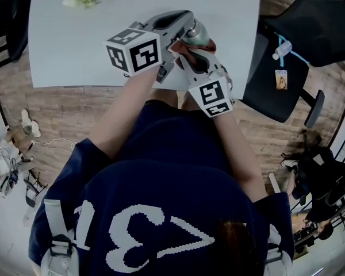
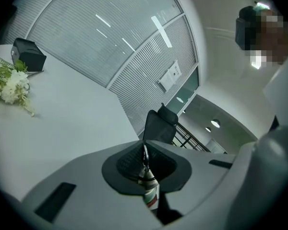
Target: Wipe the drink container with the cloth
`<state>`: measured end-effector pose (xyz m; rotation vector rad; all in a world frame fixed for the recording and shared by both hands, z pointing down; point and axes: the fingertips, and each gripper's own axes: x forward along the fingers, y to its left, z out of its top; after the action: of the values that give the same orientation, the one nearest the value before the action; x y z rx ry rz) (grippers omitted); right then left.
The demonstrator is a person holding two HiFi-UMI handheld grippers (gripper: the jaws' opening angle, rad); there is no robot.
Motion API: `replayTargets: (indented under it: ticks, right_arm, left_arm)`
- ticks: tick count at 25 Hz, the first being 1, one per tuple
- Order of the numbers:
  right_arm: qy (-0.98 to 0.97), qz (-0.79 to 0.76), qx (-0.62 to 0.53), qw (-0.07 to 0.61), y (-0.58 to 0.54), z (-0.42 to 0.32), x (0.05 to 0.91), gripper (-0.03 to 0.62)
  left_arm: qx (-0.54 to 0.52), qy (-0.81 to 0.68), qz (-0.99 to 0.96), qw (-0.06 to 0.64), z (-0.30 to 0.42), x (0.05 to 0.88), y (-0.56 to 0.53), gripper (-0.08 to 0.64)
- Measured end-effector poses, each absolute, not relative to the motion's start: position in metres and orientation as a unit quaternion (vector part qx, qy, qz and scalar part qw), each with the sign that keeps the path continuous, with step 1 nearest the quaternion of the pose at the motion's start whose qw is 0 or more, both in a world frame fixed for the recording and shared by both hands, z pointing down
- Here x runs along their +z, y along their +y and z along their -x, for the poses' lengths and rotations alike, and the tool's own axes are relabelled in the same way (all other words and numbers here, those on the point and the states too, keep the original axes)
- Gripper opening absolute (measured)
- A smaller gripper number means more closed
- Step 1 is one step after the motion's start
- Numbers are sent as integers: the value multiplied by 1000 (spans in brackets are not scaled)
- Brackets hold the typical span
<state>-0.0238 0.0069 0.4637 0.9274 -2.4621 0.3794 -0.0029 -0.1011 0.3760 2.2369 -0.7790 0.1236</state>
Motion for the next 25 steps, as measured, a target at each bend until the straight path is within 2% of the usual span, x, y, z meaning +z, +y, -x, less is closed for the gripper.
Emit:
replayTargets:
  ticks: [4,6,9,15,19,21,25]
  right_arm:
    - [-906,-385,143,104,-13,3,389,63]
    - [-904,-399,135,70,-26,-6,359,63]
    - [-904,-403,120,73,-42,-11,355,63]
    - [-892,-413,144,113,-29,-29,415,61]
    - [-850,-446,222,172,-20,-63,475,61]
    - [-833,-450,291,136,-22,-68,480,61]
    - [-841,-412,352,3,-49,-45,422,63]
  left_arm:
    - [47,-304,-874,375,6,376,-101,23]
    - [49,-301,-876,373,6,375,-99,23]
    - [46,-304,-875,374,7,376,-99,23]
    - [46,-311,-872,374,19,378,-100,23]
    - [39,-309,-874,372,24,378,-94,23]
    - [40,-303,-878,367,24,377,-89,23]
    - [52,-291,-891,345,24,376,-85,23]
